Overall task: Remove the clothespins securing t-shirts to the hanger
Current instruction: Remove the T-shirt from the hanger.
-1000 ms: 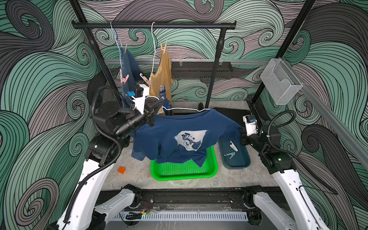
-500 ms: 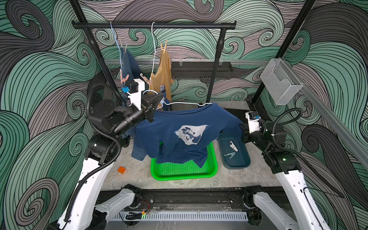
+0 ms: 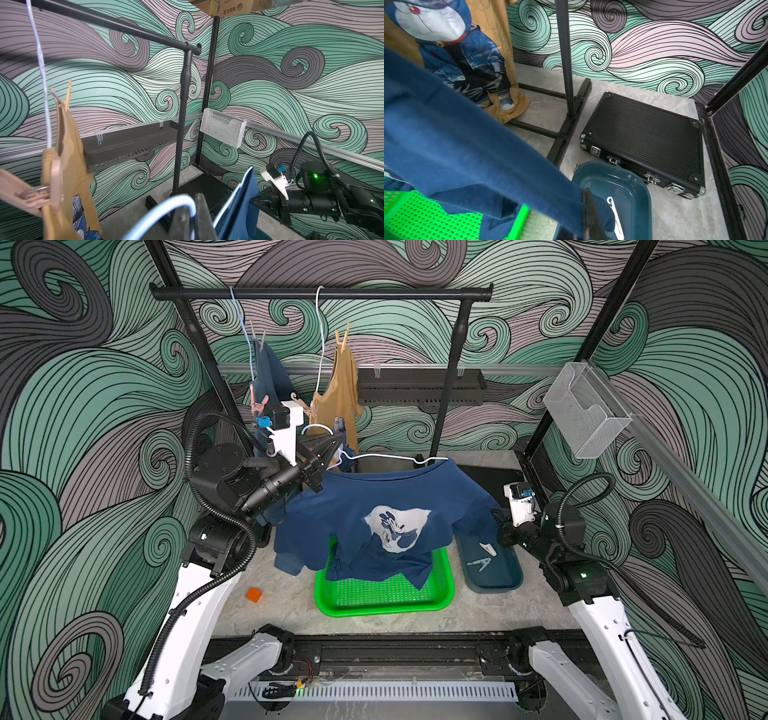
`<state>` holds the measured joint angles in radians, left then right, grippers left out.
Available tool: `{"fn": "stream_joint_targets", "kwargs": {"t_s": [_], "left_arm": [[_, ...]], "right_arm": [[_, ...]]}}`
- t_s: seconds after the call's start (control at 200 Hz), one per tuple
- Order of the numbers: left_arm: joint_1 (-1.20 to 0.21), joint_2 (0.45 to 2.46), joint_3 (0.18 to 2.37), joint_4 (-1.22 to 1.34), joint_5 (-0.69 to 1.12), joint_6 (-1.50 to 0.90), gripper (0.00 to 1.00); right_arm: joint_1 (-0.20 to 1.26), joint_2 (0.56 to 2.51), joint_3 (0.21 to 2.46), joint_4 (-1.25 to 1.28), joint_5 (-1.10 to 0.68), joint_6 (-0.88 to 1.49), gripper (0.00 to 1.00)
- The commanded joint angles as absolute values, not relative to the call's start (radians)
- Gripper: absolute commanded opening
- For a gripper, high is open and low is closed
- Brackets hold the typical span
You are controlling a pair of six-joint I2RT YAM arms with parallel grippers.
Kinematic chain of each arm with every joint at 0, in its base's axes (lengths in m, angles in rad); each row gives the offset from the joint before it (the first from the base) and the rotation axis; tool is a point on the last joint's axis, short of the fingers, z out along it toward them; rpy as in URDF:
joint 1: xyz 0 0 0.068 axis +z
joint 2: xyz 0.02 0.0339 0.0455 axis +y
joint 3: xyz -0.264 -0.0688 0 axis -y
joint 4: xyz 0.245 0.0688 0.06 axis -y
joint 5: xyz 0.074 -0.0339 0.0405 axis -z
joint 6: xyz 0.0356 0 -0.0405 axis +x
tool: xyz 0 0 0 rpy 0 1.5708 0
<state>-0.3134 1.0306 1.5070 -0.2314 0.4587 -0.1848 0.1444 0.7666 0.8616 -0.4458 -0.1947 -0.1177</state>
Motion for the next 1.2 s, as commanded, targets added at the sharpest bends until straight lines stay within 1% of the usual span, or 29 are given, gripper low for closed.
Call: {"fn": "stream_joint_targets", "kwargs": {"t_s": [0.0, 0.135, 0.465, 0.52, 0.59, 0.675, 0.921, 1.011, 1.196], "left_arm": [[-0.300, 1.015, 1.514, -0.075, 0.462, -0.256, 0.00], [-0.300, 1.024, 1.505, -0.037, 0.468, -0.290, 0.00], [-0.300, 1.034, 1.502, -0.005, 0.462, -0.314, 0.00], [-0.301, 1.031, 1.500, 0.000, 0.457, -0.312, 0.00], [-0.300, 1.033, 1.507, -0.010, 0.460, -0.304, 0.00], [-0.300, 1.036, 1.512, -0.020, 0.451, -0.286, 0.00], [-0.296, 1.041, 1.538, -0.037, 0.437, -0.262, 0.00], [-0.292, 1.039, 1.552, -0.072, 0.416, -0.226, 0.00], [-0.272, 1.042, 1.571, -0.070, 0.417, -0.232, 0.00]], "right_arm": [[0.164, 0.777, 0.907, -0.469, -0.194, -0.107, 0.00], [0.197, 0.787, 0.910, -0.481, -0.201, -0.106, 0.00], [0.271, 0.786, 0.849, -0.493, -0.148, -0.121, 0.00], [0.272, 0.768, 0.815, -0.480, -0.143, -0.116, 0.00], [0.276, 0.756, 0.823, -0.477, -0.160, -0.107, 0.00], [0.276, 0.779, 0.837, -0.483, -0.128, -0.141, 0.00], [0.275, 0.795, 0.841, -0.476, -0.136, -0.147, 0.00], [0.272, 0.780, 0.822, -0.473, -0.100, -0.182, 0.00], [0.265, 0.732, 0.764, -0.459, -0.117, -0.161, 0.00]]}}
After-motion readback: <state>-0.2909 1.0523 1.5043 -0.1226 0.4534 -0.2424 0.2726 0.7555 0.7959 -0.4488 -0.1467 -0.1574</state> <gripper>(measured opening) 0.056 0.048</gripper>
